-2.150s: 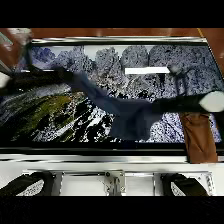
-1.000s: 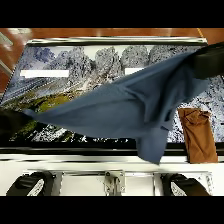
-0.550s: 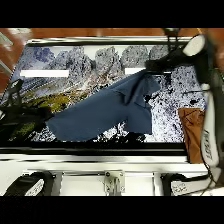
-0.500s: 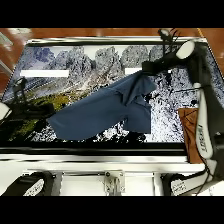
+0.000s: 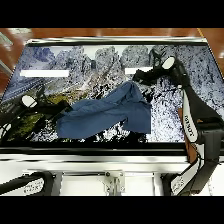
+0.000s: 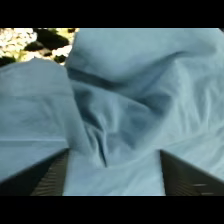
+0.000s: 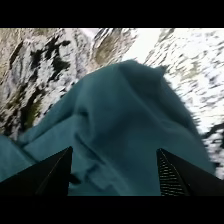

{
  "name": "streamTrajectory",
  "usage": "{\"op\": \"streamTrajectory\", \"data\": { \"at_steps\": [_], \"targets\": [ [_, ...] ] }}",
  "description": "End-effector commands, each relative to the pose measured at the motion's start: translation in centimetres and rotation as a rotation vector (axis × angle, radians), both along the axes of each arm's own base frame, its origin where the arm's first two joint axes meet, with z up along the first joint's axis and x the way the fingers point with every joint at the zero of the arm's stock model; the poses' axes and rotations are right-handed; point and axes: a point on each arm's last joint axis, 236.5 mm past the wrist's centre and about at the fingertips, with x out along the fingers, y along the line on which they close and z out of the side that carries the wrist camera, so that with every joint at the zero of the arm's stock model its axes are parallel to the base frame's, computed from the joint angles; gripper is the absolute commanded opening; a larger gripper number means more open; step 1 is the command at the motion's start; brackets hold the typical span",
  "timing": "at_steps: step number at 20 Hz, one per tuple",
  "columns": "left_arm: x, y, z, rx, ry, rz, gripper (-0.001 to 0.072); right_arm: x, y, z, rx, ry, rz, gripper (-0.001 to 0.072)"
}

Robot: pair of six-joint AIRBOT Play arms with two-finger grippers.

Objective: Fold the shirts.

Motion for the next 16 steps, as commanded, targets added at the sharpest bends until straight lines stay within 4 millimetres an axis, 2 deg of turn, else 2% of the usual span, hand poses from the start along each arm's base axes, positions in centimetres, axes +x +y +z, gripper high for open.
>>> {"op": "streamTrajectory", "data": {
  "at_steps": [1,3,4,5,7,10,13,16],
  "targets": [
    [-2.2,1.6,1.1,-0.059,0.106,-0.122,0.0704,-1.0,-6.7,2.5,-0.185,-0.045,0.057,0.0642],
    [-5.5,3.3,2.6,-0.099,0.187,-0.213,0.0703,-4.4,-14.4,2.9,-0.364,0.071,0.03,0.064],
    [-7.1,3.7,2.9,-0.118,0.218,-0.229,0.0702,-6.5,-17.1,2.3,-0.383,0.163,0.014,0.064],
    [-8.4,3.7,2.6,-0.129,0.238,-0.223,0.0702,-8.8,-18.7,1.6,-0.34,0.261,-0.001,0.064],
    [-11.1,2.3,0.7,-0.175,0.298,-0.167,0.0703,-12.3,-18.6,0.3,-0.132,0.401,-0.016,0.064],
    [-14.6,-0.7,-3.3,-0.233,0.378,-0.145,0.0709,-14.4,-17.7,-1.7,0.078,0.487,-0.065,0.064],
    [-15.0,-2.1,-5.7,-0.231,0.354,-0.097,0.0709,-14.4,-17.4,-4.1,0.086,0.494,-0.104,0.0641],
    [-14.2,-3.1,-6.4,-0.22,0.316,-0.087,0.0709,-12.6,-16.8,-4.7,0.062,0.428,-0.124,0.0641]
  ]
}}
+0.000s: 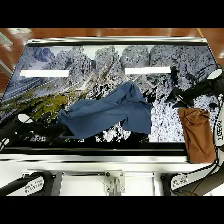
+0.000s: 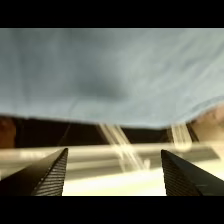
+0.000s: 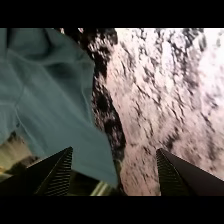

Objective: Fold the shirts.

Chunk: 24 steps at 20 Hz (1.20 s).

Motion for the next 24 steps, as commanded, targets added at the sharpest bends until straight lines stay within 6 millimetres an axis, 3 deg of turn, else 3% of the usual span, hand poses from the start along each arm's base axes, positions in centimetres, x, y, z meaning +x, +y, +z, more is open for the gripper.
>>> {"op": "streamTrajectory", "data": {
  "at_steps": [1,3,4,7,9,13,17,22,23,24],
  "targets": [
    [0.8,-1.2,-1.5,0.017,-0.036,0.055,0.0708,1.5,0.7,-0.9,-0.004,-0.054,-0.032,0.0641],
    [2.1,-1.5,-2.2,0.036,-0.051,0.116,0.0705,2.4,1.9,-1.3,-0.016,-0.082,-0.019,0.0641],
    [2.5,-1.7,-2.6,0.043,-0.059,0.133,0.0655,2.8,2.6,-1.7,-0.021,-0.088,-0.007,0.0641],
    [2.5,-1.8,-3.0,0.048,-0.056,0.125,0.0152,3.2,5.3,-4.2,-0.024,-0.071,0.04,0.0643],
    [2.3,-2.2,-2.4,0.034,-0.079,0.069,0.0067,3.6,7.0,-5.8,-0.031,-0.074,0.072,0.0643],
    [3.0,-2.8,0.6,0.006,-0.165,-0.001,0.0038,4.6,9.2,-7.9,-0.053,-0.126,0.149,0.0642],
    [4.1,-2.8,4.0,0.004,-0.286,0.002,0.0037,7.1,8.9,-7.8,-0.096,-0.221,0.112,0.0642],
    [4.7,-3.0,6.6,-0.008,-0.368,0.022,0.0037,6.2,9.0,-8.0,-0.108,-0.229,0.21,0.0639],
    [4.7,-3.1,6.9,-0.014,-0.374,0.025,0.0037,6.0,9.3,-8.1,-0.112,-0.225,0.226,0.0599],
    [4.8,-3.2,7.1,-0.02,-0.378,0.029,0.0037,5.8,9.8,-8.1,-0.115,-0.223,0.242,0.0442]
  ]
}}
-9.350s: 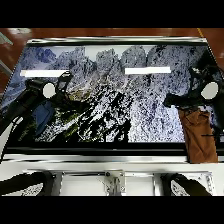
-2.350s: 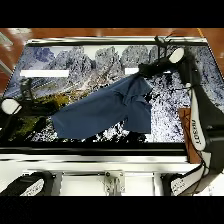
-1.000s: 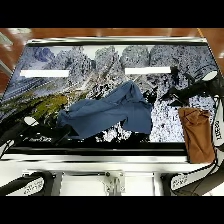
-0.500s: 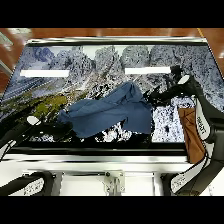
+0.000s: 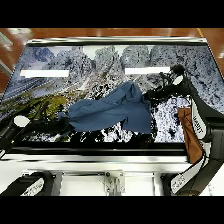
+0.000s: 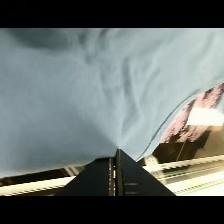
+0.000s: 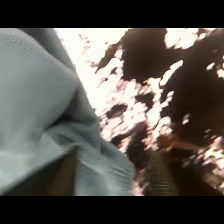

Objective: Fold the shirts.

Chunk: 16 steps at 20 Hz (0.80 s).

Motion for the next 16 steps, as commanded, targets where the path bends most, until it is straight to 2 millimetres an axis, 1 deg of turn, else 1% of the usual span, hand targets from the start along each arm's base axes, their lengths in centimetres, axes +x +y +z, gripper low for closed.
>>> {"op": "streamTrajectory", "data": {
  "at_steps": [1,2,3,4,5,6,8,9,10,11,12,13,14,15,16],
  "targets": [
    [0.4,-0.3,1.3,-0.018,-0.035,0.011,0.0037,-0.8,1.5,-0.1,-0.01,0.008,0.069,0.0299],
    [0.6,-0.2,1.6,-0.015,-0.045,0.009,0.0037,-1.3,2.3,0.0,-0.006,0.022,0.092,0.0145],
    [1.1,-0.1,2.2,-0.009,-0.076,-0.005,0.0037,-1.9,2.8,0.3,-0.002,0.037,0.113,0.0071],
    [1.8,0.0,3.2,-0.005,-0.105,-0.008,0.0037,-2.3,3.0,1.2,0.004,0.039,0.126,0.007],
    [2.6,0.2,4.5,-0.005,-0.138,-0.006,0.0036,-2.4,3.1,2.5,0.006,0.019,0.142,0.007],
    [3.6,0.5,6.3,0.0,-0.183,-0.015,0.0036,-2.0,2.9,4.6,0.002,-0.029,0.152,0.0069],
    [5.4,0.9,10.9,0.024,-0.294,-0.047,0.0036,-0.5,1.9,9.8,-0.015,-0.17,0.126,0.0069],
    [6.2,1.1,13.5,0.04,-0.354,-0.063,0.0036,0.3,1.3,13.1,-0.027,-0.262,0.1,0.0068],
    [6.9,1.2,17.0,0.06,-0.436,-0.077,0.0036,0.6,0.8,16.5,-0.034,-0.342,0.084,0.0068],
    [7.4,1.3,21.0,0.077,-0.532,-0.085,0.0036,0.6,0.6,20.1,-0.037,-0.418,0.077,0.0068],
    [7.7,1.3,25.2,0.09,-0.637,-0.086,0.0036,0.3,0.4,24.5,-0.042,-0.511,0.07,0.0068],
    [7.4,1.3,30.3,0.104,-0.76,-0.087,0.0036,-0.3,0.3,29.5,-0.046,-0.623,0.06,0.0068],
    [6.5,1.2,35.1,0.114,-0.876,-0.083,0.0036,-1.1,0.1,34.9,-0.05,-0.75,0.041,0.0068],
    [4.9,1.2,40.4,0.126,-1.005,-0.079,0.0036,-2.5,-0.1,41.0,-0.058,-0.901,0.011,0.0068],
    [2.8,1.1,45.3,0.137,-1.128,-0.074,0.0036,-4.3,-0.3,47.1,-0.065,-1.059,-0.025,0.0068]
  ]
}}
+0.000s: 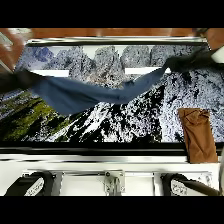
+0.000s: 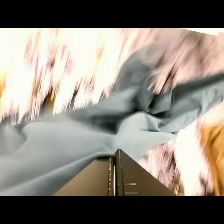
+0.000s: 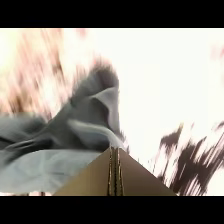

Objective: Fold the shirts.

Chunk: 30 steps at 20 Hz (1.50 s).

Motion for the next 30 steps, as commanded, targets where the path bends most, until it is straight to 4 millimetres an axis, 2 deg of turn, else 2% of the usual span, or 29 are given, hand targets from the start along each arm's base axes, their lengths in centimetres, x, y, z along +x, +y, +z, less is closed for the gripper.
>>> {"op": "streamTrajectory", "data": {
  "at_steps": [1,2,3,4,5,7,9,11,13,15,17,19,21,24,26,28,30],
  "targets": [
    [-6.5,-0.1,16.4,0.034,-0.413,0.002,0.0036,-6.8,-0.8,20.8,0.042,-0.529,-0.09,0.0068],
    [-8.9,-0.3,19.8,0.032,-0.505,0.003,0.0036,-9.9,-1.1,26.2,0.064,-0.678,-0.117,0.0068],
    [-11.0,-0.4,22.2,0.029,-0.572,0.004,0.0036,-13.6,-1.4,31.0,0.073,-0.823,-0.14,0.0068],
    [-12.7,-0.5,23.9,0.024,-0.622,0.006,0.0036,-16.9,-1.7,34.4,0.071,-0.929,-0.158,0.0068],
    [-14.4,-0.5,25.0,0.01,-0.652,0.009,0.0036,-20.1,-1.8,36.8,0.07,-1.008,-0.169,0.0068],
    [-16.3,-0.5,25.2,0.006,-0.66,0.017,0.0036,-24.3,-2.1,38.7,0.042,-1.078,-0.189,0.0068],
    [-16.5,0.7,23.2,0.107,-0.608,0.056,0.0036,-25.7,-2.8,37.8,-0.026,-1.046,-0.217,0.0067],
    [-15.6,2.8,20.4,0.195,-0.502,0.13,0.0036,-25.2,-3.4,34.7,-0.067,-0.914,-0.232,0.0068],
    [-14.3,4.4,17.2,0.274,-0.381,0.161,0.0036,-23.9,-3.2,30.5,-0.102,-0.741,-0.204,0.0068],
    [-12.5,5.2,13.2,0.314,-0.247,0.162,0.0036,-21.7,-2.6,25.3,-0.126,-0.528,-0.152,0.0067],
    [-9.5,6.0,6.5,0.338,-0.063,0.158,0.0036,-18.1,-2.9,19.1,-0.13,-0.283,-0.137,0.0067],
    [-6.6,7.5,-1.0,0.375,0.113,0.177,0.0036,-13.4,-3.2,14.1,-0.097,-0.132,-0.154,0.0067],
    [-3.5,8.2,-6.8,0.379,0.21,0.192,0.0036,-8.2,-3.6,8.9,-0.07,-0.018,-0.173,0.0067],
    [1.3,8.7,-12.6,0.365,0.291,0.209,0.0036,-0.5,-2.6,0.5,-0.057,0.107,-0.164,0.0068],
    [4.4,9.0,-15.9,0.361,0.341,0.216,0.0036,4.0,-1.5,-4.1,-0.046,0.123,-0.166,0.0068],
    [6.8,8.7,-19.2,0.328,0.391,0.215,0.0036,7.5,-1.3,-7.0,-0.024,0.098,-0.198,0.0069],
    [8.3,8.1,-22.4,0.288,0.447,0.21,0.0036,9.5,-1.3,-8.9,0.011,0.089,-0.237,0.0069]
  ]
}}
